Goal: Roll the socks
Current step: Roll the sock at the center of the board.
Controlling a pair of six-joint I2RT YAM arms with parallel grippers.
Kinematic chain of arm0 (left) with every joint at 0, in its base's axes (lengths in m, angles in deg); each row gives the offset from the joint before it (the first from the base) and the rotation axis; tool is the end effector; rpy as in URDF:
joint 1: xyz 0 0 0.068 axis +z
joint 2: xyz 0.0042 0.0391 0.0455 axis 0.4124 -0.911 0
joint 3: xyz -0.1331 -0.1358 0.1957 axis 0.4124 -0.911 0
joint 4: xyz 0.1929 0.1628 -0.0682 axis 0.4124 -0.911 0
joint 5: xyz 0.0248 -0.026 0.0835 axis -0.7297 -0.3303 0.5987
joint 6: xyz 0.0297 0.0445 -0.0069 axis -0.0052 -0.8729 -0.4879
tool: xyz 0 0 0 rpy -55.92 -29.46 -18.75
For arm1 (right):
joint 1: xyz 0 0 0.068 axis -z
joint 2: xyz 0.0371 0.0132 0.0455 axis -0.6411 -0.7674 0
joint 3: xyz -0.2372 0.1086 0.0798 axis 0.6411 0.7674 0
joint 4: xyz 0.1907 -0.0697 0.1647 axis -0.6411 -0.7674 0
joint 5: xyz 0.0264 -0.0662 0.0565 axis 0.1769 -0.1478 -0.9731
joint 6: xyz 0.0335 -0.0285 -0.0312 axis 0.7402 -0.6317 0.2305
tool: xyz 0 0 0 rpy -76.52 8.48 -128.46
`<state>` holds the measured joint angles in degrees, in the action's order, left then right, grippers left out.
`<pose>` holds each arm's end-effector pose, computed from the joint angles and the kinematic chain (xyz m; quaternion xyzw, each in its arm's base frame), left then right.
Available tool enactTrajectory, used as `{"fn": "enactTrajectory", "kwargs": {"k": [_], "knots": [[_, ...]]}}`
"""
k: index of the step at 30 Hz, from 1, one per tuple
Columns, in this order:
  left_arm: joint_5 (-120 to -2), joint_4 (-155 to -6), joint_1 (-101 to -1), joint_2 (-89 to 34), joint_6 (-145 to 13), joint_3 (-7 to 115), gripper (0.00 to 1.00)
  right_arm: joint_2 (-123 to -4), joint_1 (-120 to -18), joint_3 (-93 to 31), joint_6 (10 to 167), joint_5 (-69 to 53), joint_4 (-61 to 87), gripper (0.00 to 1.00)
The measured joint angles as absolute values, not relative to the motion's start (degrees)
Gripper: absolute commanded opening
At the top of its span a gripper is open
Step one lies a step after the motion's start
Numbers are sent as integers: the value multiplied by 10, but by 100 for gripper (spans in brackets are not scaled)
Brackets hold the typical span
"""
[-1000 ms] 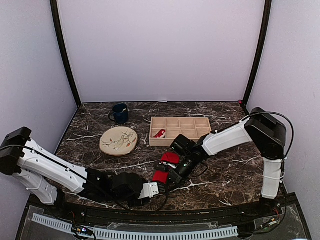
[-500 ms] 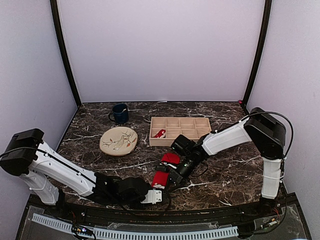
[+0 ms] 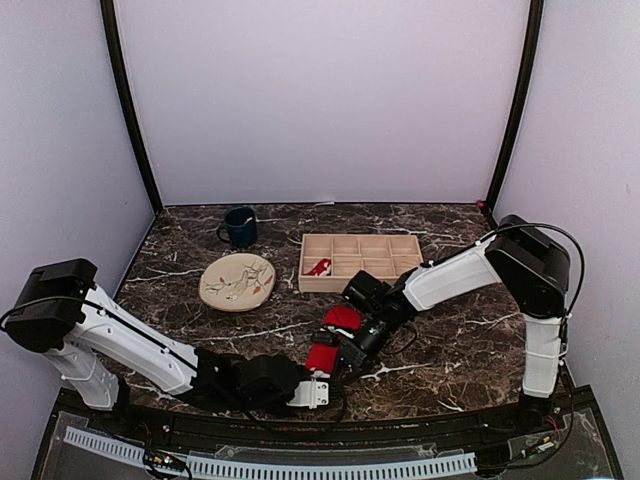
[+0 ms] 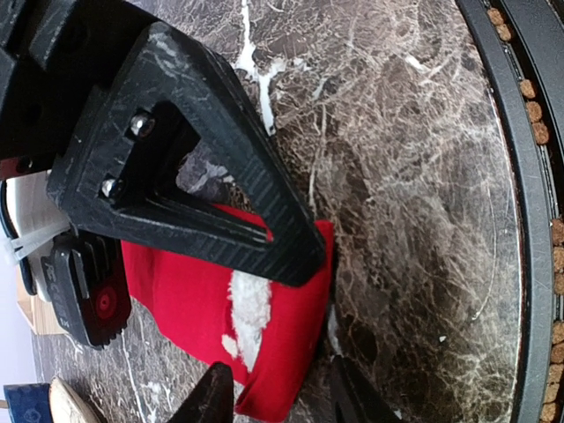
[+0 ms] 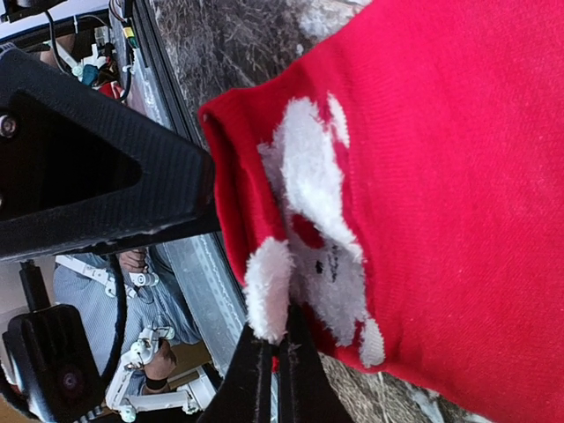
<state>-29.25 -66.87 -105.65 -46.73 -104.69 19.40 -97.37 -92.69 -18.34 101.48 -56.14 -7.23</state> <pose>0.0602 -0.3003 0.1346 0.6739 0.5892 -0.0221 0.4452 0.1924 0.3023 0.1066 0.3131 -0.8200 -0.4487 0.1681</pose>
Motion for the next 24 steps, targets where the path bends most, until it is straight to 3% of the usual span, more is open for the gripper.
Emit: {"fn": "enactTrajectory", "kwargs": {"k": [20, 24], "knots": [[-234, -621, -1072, -488, -1095, 178, 38, -985, -923, -183, 1020, -612, -72, 0], [-216, -612, -1079, -491, -1103, 168, 28, -990, -918, -183, 1029, -619, -71, 0]]}}
